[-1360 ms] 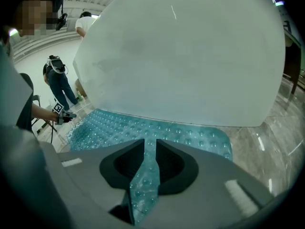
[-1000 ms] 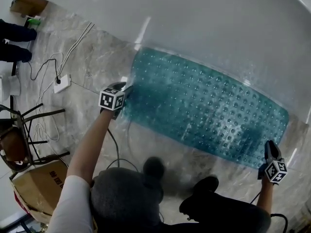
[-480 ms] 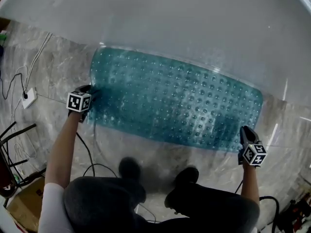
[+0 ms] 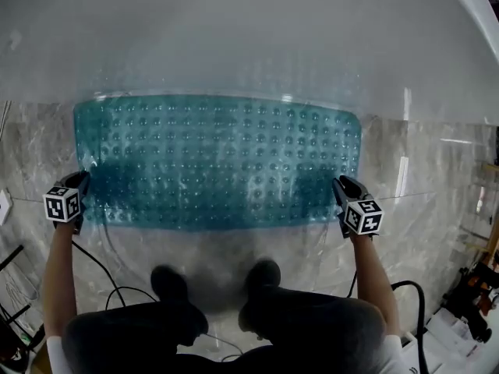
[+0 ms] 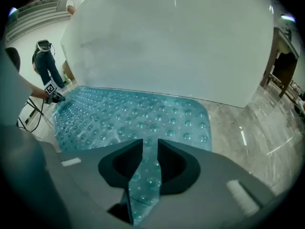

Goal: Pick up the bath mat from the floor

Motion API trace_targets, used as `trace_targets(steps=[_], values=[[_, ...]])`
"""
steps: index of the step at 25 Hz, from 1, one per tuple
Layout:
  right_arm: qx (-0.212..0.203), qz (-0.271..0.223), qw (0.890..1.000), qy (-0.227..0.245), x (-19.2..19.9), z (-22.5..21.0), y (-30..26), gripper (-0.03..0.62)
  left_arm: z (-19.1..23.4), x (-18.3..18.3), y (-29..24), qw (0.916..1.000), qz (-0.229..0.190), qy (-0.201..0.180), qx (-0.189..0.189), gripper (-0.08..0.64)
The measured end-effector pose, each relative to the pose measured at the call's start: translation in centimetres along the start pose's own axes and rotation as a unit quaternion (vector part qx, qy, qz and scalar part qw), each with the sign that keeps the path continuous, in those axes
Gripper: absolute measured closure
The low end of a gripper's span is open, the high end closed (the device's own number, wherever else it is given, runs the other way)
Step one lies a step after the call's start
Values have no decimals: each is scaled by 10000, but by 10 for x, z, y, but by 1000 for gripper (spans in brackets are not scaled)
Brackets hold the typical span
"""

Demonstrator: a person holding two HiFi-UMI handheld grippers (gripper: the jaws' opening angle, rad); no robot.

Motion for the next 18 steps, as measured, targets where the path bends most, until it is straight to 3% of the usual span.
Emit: trace_targets(steps=[5, 10, 14, 16, 18], values=[[358, 57, 9990, -273, 6, -52, 1, 431, -9, -5, 8, 9997, -32, -38, 239, 529], [541, 186, 9949, -831, 12, -92, -6, 317, -15, -11, 14, 9994, -122, -60, 312, 528], [414, 417, 9916, -1152, 22, -106, -18, 199, -21, -10, 15, 9991, -208, -89, 371, 535], [331, 531, 9907, -1207, 25, -106, -24, 172, -21, -11, 17, 9989, -271, -101, 382, 534], [354, 550, 9906, -1199, 26, -107, -28, 187, -21, -11, 19, 9985, -338, -64, 416, 534]])
Point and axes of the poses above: the fingertips, and each gripper's own axes: y backward along the fingers, z to its left, x out of its underside, the point moved 9 cm from there along y, backward along the fingers, and after that the axes turned 7 degrees about -x, right-handed, at the moved point
